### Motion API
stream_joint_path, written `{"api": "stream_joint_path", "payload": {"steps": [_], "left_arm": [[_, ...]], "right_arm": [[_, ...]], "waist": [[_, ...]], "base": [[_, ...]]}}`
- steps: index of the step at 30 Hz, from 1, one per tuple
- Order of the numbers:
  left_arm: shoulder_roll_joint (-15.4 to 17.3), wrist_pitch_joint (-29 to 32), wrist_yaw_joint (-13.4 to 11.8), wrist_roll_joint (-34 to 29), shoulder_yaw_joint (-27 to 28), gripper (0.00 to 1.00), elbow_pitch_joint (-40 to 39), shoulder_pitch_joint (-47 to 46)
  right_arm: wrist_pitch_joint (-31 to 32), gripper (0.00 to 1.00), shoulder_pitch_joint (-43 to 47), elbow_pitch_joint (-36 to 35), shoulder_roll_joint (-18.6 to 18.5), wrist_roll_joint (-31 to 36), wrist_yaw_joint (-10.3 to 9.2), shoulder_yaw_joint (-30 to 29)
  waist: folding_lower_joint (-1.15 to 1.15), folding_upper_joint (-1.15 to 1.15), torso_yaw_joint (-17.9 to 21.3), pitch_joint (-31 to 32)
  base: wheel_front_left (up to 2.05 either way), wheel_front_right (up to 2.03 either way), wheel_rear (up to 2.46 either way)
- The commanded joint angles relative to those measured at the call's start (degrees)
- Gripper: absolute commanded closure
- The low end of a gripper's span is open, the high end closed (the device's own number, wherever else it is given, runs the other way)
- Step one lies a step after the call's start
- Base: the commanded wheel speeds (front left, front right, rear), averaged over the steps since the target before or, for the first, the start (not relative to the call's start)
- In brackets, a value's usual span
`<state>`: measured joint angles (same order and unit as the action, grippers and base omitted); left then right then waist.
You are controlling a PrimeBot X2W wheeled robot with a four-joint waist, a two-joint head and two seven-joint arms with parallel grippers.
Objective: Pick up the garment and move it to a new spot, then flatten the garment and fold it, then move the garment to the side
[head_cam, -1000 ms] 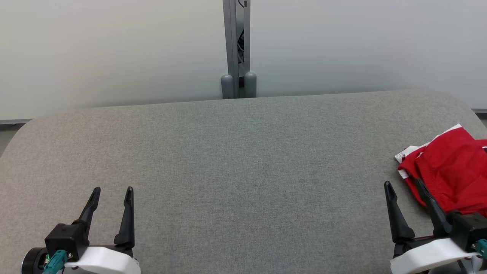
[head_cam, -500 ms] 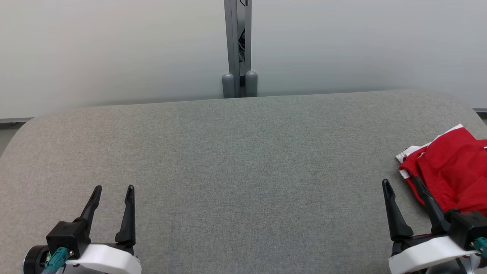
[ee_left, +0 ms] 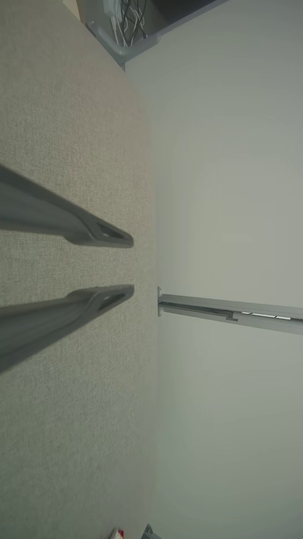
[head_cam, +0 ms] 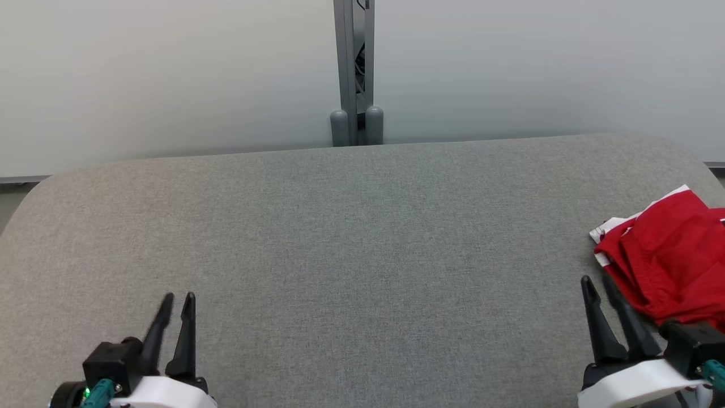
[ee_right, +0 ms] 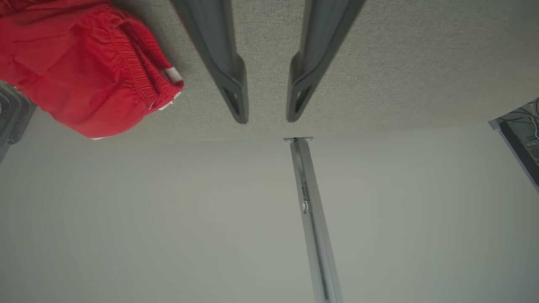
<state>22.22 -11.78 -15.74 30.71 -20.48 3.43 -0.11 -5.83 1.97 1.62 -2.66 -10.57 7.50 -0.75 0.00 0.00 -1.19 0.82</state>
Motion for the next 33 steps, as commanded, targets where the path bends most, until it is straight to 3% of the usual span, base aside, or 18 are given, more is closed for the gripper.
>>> {"api": "stream_joint_path", "payload": {"steps": [1,33], "left_arm": [[-0.35,0.01,0.00,0.08,-0.24,1.00,0.44,0.40],[-7.80,-0.59,9.14,25.84,0.88,1.00,6.12,-4.50]], "right_arm": [[0.01,1.00,0.23,0.54,0.20,-0.01,0.00,0.01],[11.74,1.00,-3.86,6.38,-1.11,-31.80,0.00,-10.87]], "waist": [[0.00,0.00,0.00,0.00],[0.00,0.00,0.32,-0.28]], "base": [[0.00,0.00,0.00],[0.00,0.00,0.00]]}}
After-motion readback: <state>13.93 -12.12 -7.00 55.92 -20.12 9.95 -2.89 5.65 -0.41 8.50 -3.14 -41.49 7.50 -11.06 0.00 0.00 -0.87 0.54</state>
